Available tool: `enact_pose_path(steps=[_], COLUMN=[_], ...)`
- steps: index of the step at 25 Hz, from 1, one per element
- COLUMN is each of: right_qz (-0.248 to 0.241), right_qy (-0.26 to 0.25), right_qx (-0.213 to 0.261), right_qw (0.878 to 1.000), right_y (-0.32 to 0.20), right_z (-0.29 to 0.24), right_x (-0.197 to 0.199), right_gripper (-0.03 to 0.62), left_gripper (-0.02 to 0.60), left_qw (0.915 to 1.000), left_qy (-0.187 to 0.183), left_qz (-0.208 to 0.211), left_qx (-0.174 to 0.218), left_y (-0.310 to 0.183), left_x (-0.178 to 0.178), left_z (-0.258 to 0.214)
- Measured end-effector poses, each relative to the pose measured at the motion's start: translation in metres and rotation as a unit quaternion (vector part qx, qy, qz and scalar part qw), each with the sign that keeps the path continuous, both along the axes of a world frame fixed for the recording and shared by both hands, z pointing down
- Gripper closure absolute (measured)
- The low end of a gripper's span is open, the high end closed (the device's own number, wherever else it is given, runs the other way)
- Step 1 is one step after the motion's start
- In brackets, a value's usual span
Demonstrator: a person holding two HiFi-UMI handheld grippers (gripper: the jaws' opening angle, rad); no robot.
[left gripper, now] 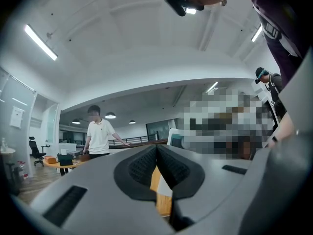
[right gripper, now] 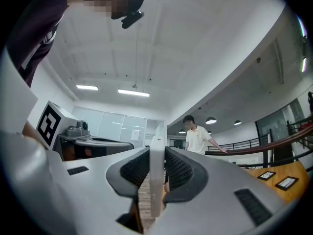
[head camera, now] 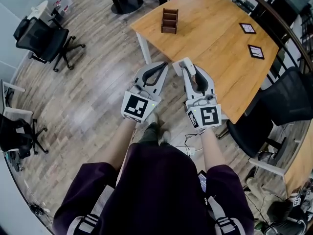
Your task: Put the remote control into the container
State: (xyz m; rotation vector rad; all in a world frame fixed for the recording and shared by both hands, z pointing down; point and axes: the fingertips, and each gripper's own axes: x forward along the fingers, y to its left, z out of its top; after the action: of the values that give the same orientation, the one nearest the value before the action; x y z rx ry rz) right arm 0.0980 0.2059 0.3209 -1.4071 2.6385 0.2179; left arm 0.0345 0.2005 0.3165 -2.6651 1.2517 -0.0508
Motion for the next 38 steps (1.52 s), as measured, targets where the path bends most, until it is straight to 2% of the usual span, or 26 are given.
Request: enact_pose_path(steps=[5,10,16,23,30,38], right_qz=[0.007,0.016,0.033,0.063,0.073,0.051], right_qy=[0.0,0.0,0.008,0.017,0.023,0.022], right_qx=[-0.005,-0.015,-0.024,-0.03,-0.031,-0.038], right_qw=[1.0,1.0,0.999,0.997,0.997,0.998], right_y=[-0.027,-0.062,-0.104,-0.141,-0.17,-0.221], right_z=[0.008,0.019,0.023,0.019,0.022,0.034], right_x=[-0.01,-0.02,-0.037,-0.049,-0.044,-0.029], right_gripper=[0.493,0.493,0.493,0.493,0.493,0.493], left_gripper=[0.569,0.569,0.569,0.569,0.569,0.569], left_qw=[0.9997,0.9997,0.9993,0.9977,0.997,0.9979], left_qy=[0.006,-0.006,-0.001,0.0,0.001,-0.002], left_qz=[0.011,0.018,0.036,0.063,0.073,0.054], left_qx=[0.019,-0.011,-0.007,-0.024,-0.026,-0.035], left_y=[-0.03,-0.065,-0.108,-0.147,-0.176,-0.224], left_x=[-0.005,-0.016,-0.033,-0.045,-0.041,-0.026], left_z=[0.003,0.017,0.021,0.02,0.025,0.035])
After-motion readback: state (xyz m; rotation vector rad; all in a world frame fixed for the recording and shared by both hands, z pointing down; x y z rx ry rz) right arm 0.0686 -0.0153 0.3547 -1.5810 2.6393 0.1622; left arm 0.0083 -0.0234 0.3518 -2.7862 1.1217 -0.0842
